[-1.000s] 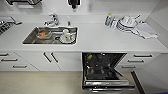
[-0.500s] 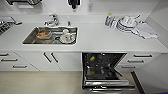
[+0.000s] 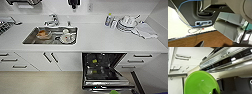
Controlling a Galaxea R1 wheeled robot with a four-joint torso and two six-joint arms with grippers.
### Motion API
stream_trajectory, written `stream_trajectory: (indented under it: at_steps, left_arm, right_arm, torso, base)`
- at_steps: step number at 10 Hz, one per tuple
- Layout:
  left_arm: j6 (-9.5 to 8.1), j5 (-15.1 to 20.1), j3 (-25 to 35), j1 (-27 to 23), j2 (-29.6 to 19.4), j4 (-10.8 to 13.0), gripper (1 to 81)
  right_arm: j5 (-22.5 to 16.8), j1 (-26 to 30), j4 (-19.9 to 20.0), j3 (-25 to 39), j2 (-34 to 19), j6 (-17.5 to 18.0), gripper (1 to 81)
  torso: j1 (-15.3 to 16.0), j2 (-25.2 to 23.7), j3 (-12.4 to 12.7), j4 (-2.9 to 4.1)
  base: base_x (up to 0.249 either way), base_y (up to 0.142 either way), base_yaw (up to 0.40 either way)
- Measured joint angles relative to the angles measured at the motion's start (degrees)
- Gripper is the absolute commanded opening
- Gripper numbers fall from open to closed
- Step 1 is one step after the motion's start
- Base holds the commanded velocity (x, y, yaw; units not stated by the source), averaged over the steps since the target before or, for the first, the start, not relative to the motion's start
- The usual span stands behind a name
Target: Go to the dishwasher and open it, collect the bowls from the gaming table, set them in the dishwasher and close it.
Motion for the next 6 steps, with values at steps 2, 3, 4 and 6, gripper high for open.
stream_trajectory:
  at_steps: [2,3,4,6]
  left_arm:
    - [-0.34,-1.1,-2.9,5.3,3.9,0.1,81.1]
    - [-0.44,-1.1,-3.2,5.7,4.1,-0.2,81.1]
    - [-0.41,-1.1,-3.4,5.0,4.1,-0.3,81.1]
    - [-0.44,-0.7,-4.2,4.6,5.0,-0.3,81.1]
  right_arm:
    - [-0.6,4.2,0.2,-2.9,3.3,2.1,1.0]
    - [-1.5,6.3,0.3,-4.7,6.0,3.1,1.0]
    - [-2.9,8.4,0.3,-6.3,8.8,3.8,1.0]
    - [-5.1,10.9,0.3,-11.7,12.7,5.2,1.0]
  torso:
    - [0.0,0.0,0.0,0.00]
    - [0.0,0.0,0.0,0.00]
    - [0.0,0.0,0.0,0.00]
    - [0.0,0.0,0.0,0.00]
  base:
    - [0.000,0.000,0.000]
    - [0.000,0.000,0.000]
    - [0.000,0.000,0.000]
    - [0.000,0.000,0.000]
